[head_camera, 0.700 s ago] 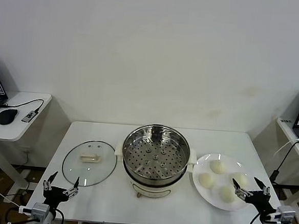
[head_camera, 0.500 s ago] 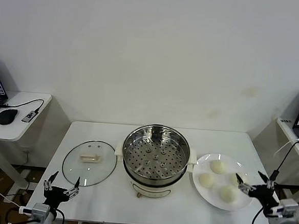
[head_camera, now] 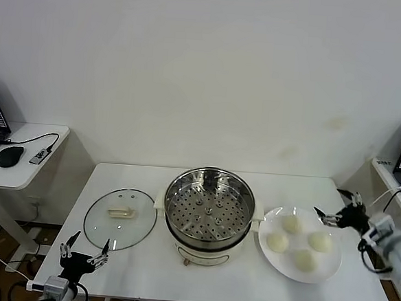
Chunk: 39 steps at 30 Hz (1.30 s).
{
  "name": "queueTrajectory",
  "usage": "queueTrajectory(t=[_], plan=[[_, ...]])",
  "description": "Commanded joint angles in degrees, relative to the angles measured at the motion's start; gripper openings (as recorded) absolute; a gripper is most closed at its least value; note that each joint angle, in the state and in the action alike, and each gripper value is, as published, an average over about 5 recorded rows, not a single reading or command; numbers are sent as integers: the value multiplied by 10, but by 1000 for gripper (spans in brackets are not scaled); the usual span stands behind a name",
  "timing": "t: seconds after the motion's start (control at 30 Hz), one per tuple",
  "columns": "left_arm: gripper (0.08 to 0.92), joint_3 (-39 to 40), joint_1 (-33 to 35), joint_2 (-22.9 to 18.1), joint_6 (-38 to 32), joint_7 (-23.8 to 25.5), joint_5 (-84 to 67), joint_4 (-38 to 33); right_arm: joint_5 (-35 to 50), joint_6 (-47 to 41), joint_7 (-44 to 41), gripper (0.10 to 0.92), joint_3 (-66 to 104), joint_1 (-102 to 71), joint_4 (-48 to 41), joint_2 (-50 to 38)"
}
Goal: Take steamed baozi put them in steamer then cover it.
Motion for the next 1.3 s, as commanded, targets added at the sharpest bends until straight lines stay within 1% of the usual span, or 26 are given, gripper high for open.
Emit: queueTrajectory(t=[0.03, 0.1, 0.2, 0.43, 0.77, 1.07, 1.3], plan=[[823, 0, 2, -3, 0, 1, 3, -7, -135, 77, -230, 823, -260, 295, -128, -68], [823, 1, 3, -5, 1, 2, 4, -8, -145, 102, -237, 823, -341, 364, -162, -59], [823, 2, 4, -7, 1, 2, 6, -7, -156, 118, -242, 823, -419, 428, -197, -34], [823, 1, 6, -8, 1, 3, 7, -4, -187, 126, -245, 823, -492, 466, -238, 26], [823, 1, 2, -9, 1, 4, 7, 9, -227, 122, -245, 823, -512, 453, -286, 87], [823, 3, -1, -8, 1, 3, 12, 20, -245, 116, -221, 823, -494, 428, -337, 124], [823, 4, 1, -8, 1, 4, 14, 21, -263, 116, -213, 823, -488, 422, -362, 137]])
